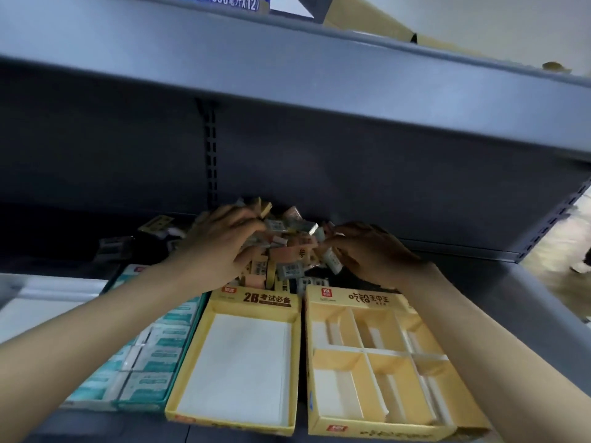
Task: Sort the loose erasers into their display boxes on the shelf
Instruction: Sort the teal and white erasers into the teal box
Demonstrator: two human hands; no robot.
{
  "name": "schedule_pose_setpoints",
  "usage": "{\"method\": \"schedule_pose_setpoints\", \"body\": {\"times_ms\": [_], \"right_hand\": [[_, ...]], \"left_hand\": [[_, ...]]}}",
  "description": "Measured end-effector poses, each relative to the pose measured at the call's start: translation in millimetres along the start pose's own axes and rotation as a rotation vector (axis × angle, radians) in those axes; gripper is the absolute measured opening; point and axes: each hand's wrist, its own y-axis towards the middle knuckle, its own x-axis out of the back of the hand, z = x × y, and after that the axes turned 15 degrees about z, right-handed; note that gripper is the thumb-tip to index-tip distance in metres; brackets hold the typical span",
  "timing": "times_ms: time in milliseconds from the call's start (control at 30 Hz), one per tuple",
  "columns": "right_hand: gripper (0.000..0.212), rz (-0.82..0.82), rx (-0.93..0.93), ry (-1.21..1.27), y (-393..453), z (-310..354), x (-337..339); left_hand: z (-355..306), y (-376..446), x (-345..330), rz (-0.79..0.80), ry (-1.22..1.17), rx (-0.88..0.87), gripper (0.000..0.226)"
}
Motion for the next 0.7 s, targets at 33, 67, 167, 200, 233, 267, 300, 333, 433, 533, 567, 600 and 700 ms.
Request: {"method": "schedule_pose_setpoints", "body": {"times_ms": [33, 67, 167, 200, 233, 267, 300, 333, 433, 533, 567, 600, 700], "right_hand": [[0.048, 0.004, 0.001, -0.018, 2, -5, -2], [0.053, 0.017, 0.001, -0.039, 4, -10, -3], [0.058, 0.028, 0.004, -0.092, 5, -19, -7], [0.057, 0.022, 0.006, -0.099, 4, -21, -8], [0.054, 0.007, 0.012, -0.105, 2, -23, -9], [0.052, -0.005, 0.02, -0.106, -1, -25, -11], [0.05, -0.013, 0.027, -0.101, -4, -26, -11], [0.049, -0.007, 0.027, -0.098, -7, -28, -11], [0.051, 0.01, 0.019, -0.102, -15, -30, -13], [0.051, -0.077, 0.049, -0.073, -22, -35, -18], [0.052, -0.086, 0.054, -0.074, -23, -38, -21], [0.053, -0.081, 0.051, -0.077, -23, -41, -23], [0.055, -0.104, 0.047, -0.106, -22, -48, -26]], "left_hand": [[0, 1, 1, 0.003, 0.02, 0.01, 0.041], [-1, 3, 2, -0.003, 0.035, 0.03, 0.04], [-10, 14, 0, 0.005, 0.028, 0.052, 0.038], [-14, 20, 0, 0.015, 0.048, 0.05, 0.04], [-18, 28, 0, 0.036, 0.073, 0.05, 0.043], [-21, 35, -1, 0.06, 0.093, 0.052, 0.047], [-24, 44, -1, 0.072, 0.105, 0.05, 0.05], [-28, 52, -2, 0.079, 0.113, 0.036, 0.052], [-37, 78, -4, 0.09, 0.172, -0.011, 0.053], [-45, 101, -6, 0.16, 0.241, -0.044, 0.055], [-49, 106, -6, 0.198, 0.268, -0.052, 0.056], [-52, 109, -6, 0.243, 0.287, -0.05, 0.056], [-60, 112, -5, 0.359, 0.215, 0.035, 0.047]]}}
